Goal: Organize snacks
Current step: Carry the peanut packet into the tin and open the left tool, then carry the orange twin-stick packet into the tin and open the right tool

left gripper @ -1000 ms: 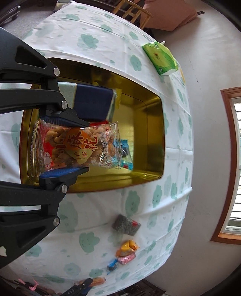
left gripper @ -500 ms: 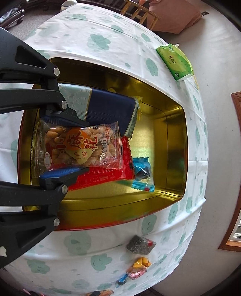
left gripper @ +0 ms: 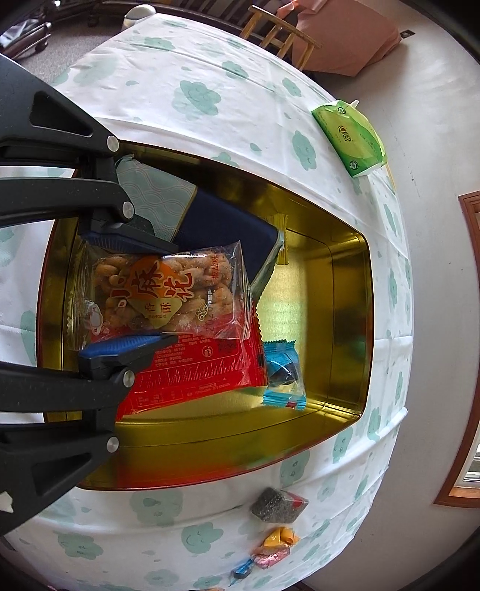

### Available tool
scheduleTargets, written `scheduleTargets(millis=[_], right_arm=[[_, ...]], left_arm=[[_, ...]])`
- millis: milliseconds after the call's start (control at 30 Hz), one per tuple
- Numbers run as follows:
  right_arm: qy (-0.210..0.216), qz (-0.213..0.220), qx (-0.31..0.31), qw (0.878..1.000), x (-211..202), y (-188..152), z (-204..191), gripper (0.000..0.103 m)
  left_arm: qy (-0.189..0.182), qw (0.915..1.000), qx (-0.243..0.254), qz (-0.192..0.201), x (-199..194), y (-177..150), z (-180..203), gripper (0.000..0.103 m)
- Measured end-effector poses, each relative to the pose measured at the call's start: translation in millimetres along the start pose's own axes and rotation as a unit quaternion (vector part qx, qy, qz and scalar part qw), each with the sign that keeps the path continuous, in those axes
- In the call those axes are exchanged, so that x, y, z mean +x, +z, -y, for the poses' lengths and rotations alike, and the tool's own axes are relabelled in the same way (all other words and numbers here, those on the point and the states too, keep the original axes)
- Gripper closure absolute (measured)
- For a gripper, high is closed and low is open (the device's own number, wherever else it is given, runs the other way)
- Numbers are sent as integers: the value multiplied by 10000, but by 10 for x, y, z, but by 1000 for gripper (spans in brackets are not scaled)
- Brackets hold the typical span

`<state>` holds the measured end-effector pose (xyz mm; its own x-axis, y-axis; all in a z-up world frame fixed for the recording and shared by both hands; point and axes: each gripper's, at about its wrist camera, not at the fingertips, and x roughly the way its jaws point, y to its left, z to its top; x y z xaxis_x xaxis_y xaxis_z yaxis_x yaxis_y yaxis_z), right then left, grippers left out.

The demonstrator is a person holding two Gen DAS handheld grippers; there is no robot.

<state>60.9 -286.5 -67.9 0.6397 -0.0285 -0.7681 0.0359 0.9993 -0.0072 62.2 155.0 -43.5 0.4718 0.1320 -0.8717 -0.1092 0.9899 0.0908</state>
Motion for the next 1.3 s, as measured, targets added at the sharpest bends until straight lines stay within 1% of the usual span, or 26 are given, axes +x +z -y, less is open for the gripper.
scheduleTargets(millis=[267,367,433,567,700,833,1300], right_arm=[[-3,0,-2,10000,1,0,4,63],[-2,0,-2,10000,1,0,0,63],[-3,0,-3,10000,0,-1,5,63],[-4,-1,-5,10000,0,-1,1,63],[-4,-1,-5,10000,1,-1,2,63],[-5,-1,-6,10000,0,-2,6,63],[-14,-5,-30,10000,-4,-4,-2,63]], left_arm=[[15,10000,48,16,-10,-6,8,64],[2,10000,43,16,-16,-6,6,59],[-5,10000,58,29,-25,-10,18,54],[6,9999,130,89,-60,-15,55,52],[-10,9997,171,180,-114,-17,94,45],[-6,9994,221,278,-178,-19,128,43],[-133,9990,225,353,-287,-35,164,39]])
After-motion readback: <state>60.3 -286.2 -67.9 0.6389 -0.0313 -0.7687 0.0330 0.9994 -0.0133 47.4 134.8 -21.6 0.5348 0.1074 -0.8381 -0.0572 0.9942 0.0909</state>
